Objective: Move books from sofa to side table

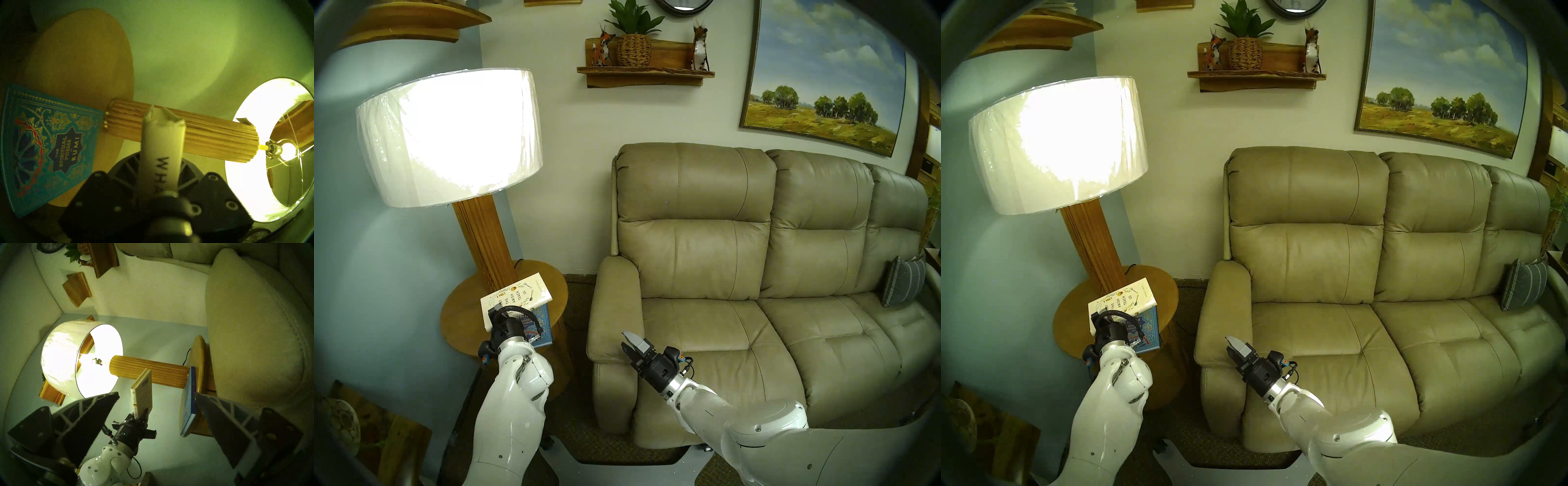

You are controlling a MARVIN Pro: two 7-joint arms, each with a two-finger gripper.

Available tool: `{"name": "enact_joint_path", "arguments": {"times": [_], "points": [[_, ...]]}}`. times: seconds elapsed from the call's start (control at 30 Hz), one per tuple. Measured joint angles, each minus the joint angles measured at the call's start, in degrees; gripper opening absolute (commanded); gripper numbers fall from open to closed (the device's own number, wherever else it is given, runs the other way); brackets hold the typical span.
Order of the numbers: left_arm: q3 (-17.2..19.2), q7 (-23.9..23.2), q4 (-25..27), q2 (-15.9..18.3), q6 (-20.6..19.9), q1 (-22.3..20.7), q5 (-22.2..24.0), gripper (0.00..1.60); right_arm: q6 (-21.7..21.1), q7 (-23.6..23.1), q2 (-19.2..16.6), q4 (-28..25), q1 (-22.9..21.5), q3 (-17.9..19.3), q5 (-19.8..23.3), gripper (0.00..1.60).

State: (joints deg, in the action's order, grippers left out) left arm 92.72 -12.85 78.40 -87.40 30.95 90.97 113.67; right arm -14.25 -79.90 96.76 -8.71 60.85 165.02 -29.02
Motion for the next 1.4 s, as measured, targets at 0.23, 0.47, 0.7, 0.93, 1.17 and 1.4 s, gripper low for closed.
{"name": "enact_joint_path", "arguments": {"times": [0.23,0.47,0.7,0.93,1.17,1.4], "points": [[-2.09,10.12,-1.80,1.78,3.70,-1.70,1.30,0.00,-0.37,-1.17,-1.17,0.53,0.85,0.03,0.33,1.60],[-3.70,19.58,-2.81,3.54,6.76,-3.15,1.29,0.00,-0.38,-1.58,-1.67,1.15,0.92,0.03,0.53,1.60],[-4.05,25.58,-5.94,4.97,8.46,-6.13,0.18,0.09,-0.13,-1.67,-1.96,1.56,0.93,0.04,0.84,1.60],[-3.61,28.22,-7.71,5.82,8.75,-8.43,-0.18,0.79,0.05,-1.47,-2.13,1.75,0.94,0.04,1.08,1.60],[-2.94,31.11,-6.09,6.04,8.28,-8.42,0.77,1.60,0.23,-1.03,-2.11,1.87,0.93,0.04,1.20,1.60],[-2.26,32.97,-0.63,6.02,8.40,-6.13,1.84,1.60,0.54,-0.70,-2.08,1.99,0.91,0.04,1.28,1.60]]}}
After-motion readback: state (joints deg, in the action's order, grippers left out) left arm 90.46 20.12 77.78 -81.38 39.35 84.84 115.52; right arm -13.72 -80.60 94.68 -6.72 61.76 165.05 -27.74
